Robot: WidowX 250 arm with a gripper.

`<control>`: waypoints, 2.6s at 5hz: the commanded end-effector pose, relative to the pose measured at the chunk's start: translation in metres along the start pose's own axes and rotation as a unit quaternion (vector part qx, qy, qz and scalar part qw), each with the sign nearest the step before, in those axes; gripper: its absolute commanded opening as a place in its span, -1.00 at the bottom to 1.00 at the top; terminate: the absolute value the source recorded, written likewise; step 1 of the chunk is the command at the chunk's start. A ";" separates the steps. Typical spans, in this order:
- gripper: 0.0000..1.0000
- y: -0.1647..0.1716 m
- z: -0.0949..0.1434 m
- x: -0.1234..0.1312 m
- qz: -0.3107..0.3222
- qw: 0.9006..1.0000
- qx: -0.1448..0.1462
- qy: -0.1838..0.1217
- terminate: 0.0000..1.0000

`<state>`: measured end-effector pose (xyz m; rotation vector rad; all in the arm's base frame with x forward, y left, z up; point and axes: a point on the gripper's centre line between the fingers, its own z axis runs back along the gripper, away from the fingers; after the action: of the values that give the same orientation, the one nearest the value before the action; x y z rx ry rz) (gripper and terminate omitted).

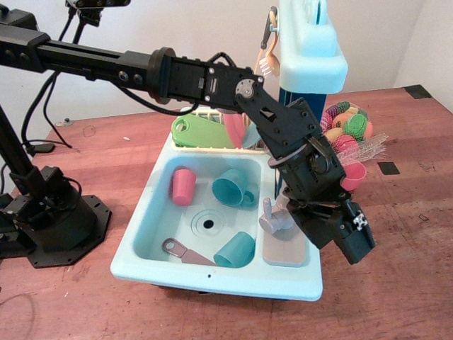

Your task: Turn lever vertical to front

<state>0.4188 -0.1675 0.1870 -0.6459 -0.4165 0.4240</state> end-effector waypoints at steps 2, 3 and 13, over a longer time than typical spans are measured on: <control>1.00 0.021 0.042 -0.014 0.002 1.000 -0.005 -0.012 -1.00; 1.00 0.035 0.046 -0.026 0.006 0.999 -0.017 -0.027 -1.00; 1.00 0.122 0.098 -0.074 0.055 0.995 0.000 -0.087 -1.00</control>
<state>0.2768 -0.0705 0.1544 -0.6314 -0.5232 0.5976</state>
